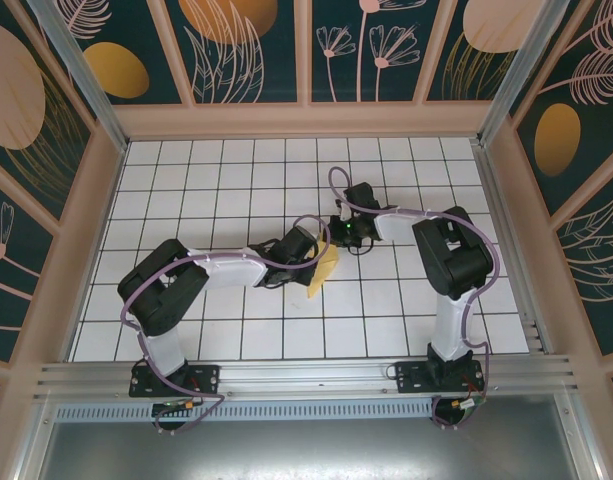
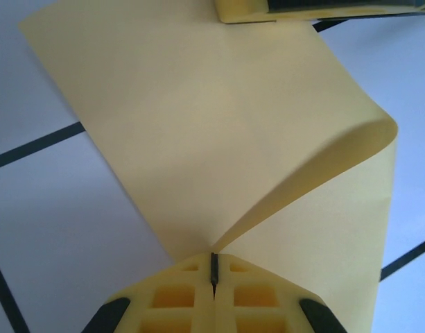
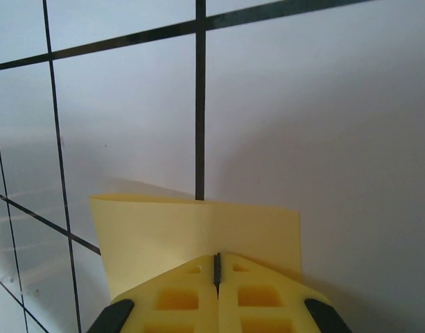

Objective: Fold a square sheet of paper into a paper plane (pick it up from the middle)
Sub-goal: Third fold the triangle at the center of the table.

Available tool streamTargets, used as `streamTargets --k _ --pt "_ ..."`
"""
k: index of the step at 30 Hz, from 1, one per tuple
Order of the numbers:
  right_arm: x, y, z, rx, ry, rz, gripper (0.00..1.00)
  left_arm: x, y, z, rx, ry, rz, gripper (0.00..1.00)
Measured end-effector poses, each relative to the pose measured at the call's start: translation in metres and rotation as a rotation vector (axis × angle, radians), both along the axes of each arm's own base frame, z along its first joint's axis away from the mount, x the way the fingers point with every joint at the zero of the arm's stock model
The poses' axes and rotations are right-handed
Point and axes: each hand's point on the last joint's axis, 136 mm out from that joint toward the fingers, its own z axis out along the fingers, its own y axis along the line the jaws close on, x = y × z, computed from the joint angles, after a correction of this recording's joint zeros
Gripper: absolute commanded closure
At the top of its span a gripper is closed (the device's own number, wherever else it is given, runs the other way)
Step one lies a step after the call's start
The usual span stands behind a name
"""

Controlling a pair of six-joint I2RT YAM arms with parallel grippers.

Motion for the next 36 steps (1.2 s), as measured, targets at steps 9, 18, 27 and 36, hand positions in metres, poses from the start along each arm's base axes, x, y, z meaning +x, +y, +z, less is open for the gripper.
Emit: streamTargets --k 9,18,27,36 --pt "0.000 0.000 0.000 -0.007 -0.010 0.010 1.00 0.008 -0.006 0.009 0.001 -0.020 0.000 1.00" --pt "0.000 0.001 0.002 -0.009 -0.008 0.012 1.00 0.004 -0.004 -0.002 0.002 -0.009 -0.004 1.00" --pt "-0.006 -0.001 0.028 0.005 -0.028 0.007 1.00 -0.002 -0.005 -0.002 -0.052 0.010 -0.009 1.00" --pt "-0.047 -0.017 0.079 0.124 -0.104 -0.055 1.00 -0.008 -0.009 -0.001 -0.073 0.034 -0.031 1.00"
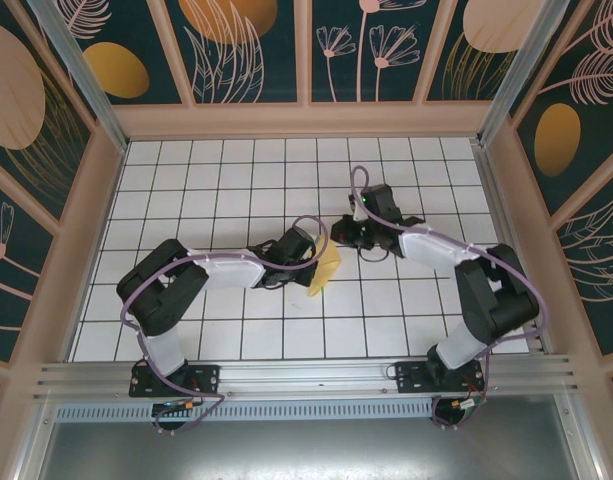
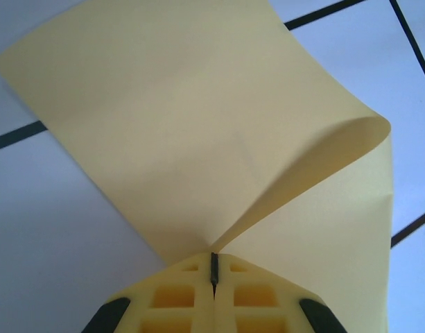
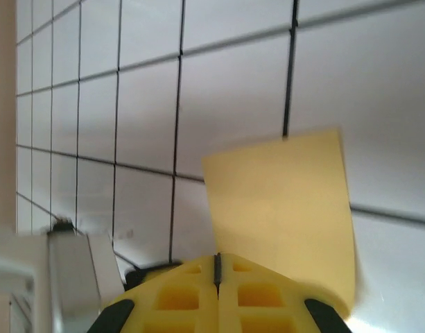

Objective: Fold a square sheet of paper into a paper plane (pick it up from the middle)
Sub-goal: Third fold the triangle at the center of the table.

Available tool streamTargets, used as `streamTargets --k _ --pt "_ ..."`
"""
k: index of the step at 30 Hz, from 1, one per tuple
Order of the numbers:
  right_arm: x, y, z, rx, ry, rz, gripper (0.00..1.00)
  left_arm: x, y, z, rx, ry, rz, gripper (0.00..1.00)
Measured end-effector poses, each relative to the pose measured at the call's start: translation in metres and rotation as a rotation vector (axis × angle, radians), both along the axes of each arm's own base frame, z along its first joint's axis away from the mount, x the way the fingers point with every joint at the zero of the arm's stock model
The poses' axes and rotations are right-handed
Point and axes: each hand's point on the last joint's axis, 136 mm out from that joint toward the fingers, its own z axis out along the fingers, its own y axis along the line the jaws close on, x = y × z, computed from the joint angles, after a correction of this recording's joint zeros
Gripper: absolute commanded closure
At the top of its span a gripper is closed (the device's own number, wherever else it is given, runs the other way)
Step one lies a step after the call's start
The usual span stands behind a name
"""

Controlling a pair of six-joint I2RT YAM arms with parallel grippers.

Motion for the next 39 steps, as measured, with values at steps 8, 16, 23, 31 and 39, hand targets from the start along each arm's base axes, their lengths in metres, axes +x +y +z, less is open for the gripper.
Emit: streamTargets --k 8,16,23,31,39 --pt "-0.057 -0.008 -0.036 -0.002 0.137 -0.009 1.00 -0.005 -0.001 0.005 -0.013 0.018 -0.016 1.00" --pt "-0.061 -0.002 -0.029 0.028 0.123 -0.008 1.00 -0.008 -0.003 0.006 -0.027 0.032 -0.025 1.00" --pt "-0.085 0.017 -0.032 0.060 0.138 0.057 1.00 -0.009 -0.003 0.004 -0.023 0.040 -0.018 1.00" --pt "-0.117 0.022 -0.050 0.065 0.210 0.088 1.00 -0.007 -0.002 0.000 -0.015 0.039 -0.014 1.00" --pt "-0.116 0.026 -0.048 0.079 0.204 0.086 1.00 -0.003 -0.001 0.002 -0.005 0.022 -0.005 1.00"
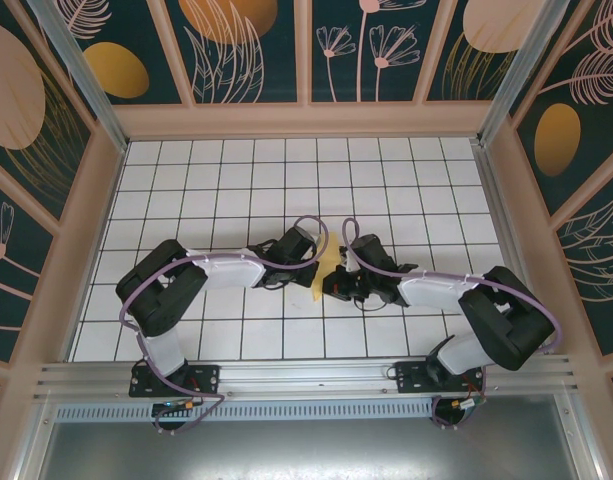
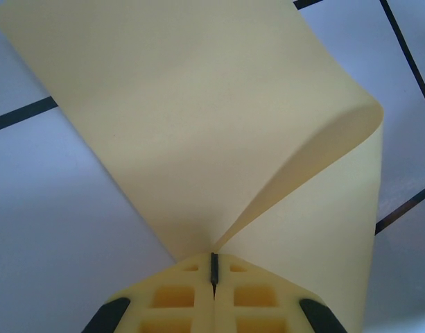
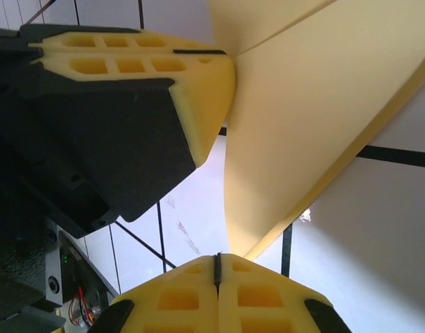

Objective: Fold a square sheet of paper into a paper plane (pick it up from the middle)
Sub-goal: Third fold the triangle at the center of the table.

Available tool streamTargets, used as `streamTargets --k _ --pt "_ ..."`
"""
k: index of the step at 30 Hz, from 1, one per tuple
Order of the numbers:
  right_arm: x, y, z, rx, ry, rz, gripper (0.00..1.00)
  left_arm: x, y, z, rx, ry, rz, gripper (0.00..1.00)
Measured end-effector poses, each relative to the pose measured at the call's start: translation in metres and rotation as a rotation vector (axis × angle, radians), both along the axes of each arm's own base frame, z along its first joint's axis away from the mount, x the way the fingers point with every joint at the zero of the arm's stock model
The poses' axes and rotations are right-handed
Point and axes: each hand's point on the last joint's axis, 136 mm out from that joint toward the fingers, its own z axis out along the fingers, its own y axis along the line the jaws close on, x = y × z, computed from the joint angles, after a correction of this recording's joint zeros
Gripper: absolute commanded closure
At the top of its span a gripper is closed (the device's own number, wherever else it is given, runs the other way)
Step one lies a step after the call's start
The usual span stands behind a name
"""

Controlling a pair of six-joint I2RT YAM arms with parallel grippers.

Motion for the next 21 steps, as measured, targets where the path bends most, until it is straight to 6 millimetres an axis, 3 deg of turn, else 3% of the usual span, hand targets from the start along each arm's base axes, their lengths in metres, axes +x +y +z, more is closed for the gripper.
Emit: streamTargets --k 14,21 --pt "0.002 0.007 0.003 0.029 -0.005 -0.002 1.00 0.002 0.000 -0.002 0.008 -0.002 0.004 1.00" --pt "-0.008 0.016 -0.010 0.037 0.035 0.036 1.00 0.003 0.000 -0.003 0.012 -0.007 0.007 1.00"
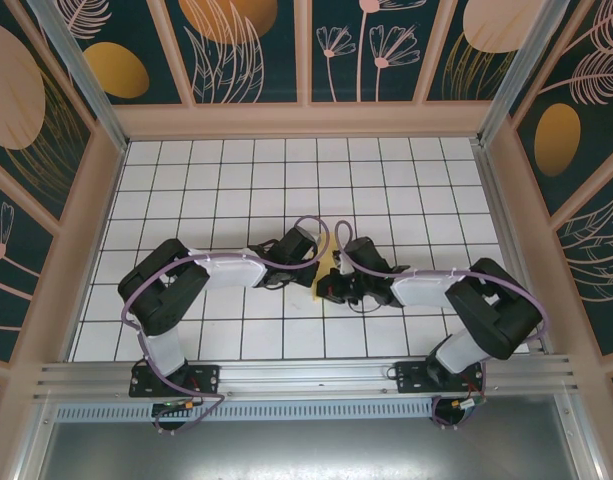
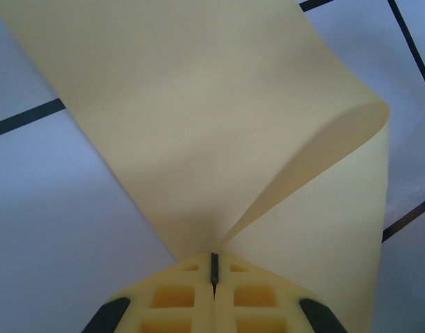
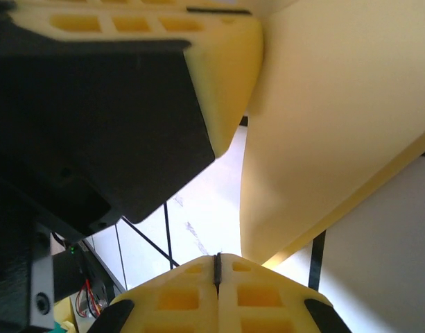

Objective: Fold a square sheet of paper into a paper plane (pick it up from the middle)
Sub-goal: Third fold the triangle at the center of the table.

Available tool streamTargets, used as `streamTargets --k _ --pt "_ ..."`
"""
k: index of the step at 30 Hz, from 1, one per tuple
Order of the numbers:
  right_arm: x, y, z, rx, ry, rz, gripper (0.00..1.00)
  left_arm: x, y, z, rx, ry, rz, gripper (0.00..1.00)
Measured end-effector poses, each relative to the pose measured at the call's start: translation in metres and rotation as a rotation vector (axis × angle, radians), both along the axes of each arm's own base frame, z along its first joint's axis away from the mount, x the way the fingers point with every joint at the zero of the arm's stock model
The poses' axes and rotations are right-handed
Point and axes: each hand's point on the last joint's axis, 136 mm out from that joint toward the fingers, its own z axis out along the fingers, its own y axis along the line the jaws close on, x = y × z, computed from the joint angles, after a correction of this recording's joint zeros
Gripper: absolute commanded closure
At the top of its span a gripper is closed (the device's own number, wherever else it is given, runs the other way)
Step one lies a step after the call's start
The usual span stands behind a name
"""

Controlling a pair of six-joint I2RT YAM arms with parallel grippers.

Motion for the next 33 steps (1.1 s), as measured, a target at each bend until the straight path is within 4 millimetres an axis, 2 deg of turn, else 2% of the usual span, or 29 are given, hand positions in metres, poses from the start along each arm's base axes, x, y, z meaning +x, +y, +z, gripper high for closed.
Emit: streamTargets --k 8,13,21,23,27,30,33 --pt "-0.002 0.000 -0.008 -0.001 0.011 -0.002 1.00 0.000 0.000 0.000 0.000 0.000 0.000 1.00" --pt "-0.004 -0.002 -0.023 -0.022 0.034 -0.002 1.00 0.000 0.000 0.000 0.000 0.000 0.000 1.00" --pt "-0.004 -0.003 -0.018 -0.009 0.024 -0.002 1.00 0.000 0.000 0.000 0.000 -0.001 0.000 1.00" --pt "0.001 -0.005 -0.008 0.003 0.008 -0.014 1.00 0.000 0.000 0.000 0.001 -0.002 -0.002 1.00" --pt "0.024 -0.013 0.011 0.042 -0.051 -0.062 1.00 0.000 0.000 0.000 0.001 -0.002 -0.002 1.00" --pt "0.030 -0.016 0.008 0.037 -0.049 -0.069 1.00 0.000 0.000 0.000 0.001 -0.002 -0.003 1.00" --pt "0.026 -0.017 -0.009 0.007 -0.013 -0.057 1.00 0.000 0.000 0.000 0.001 -0.002 -0.003 1.00"
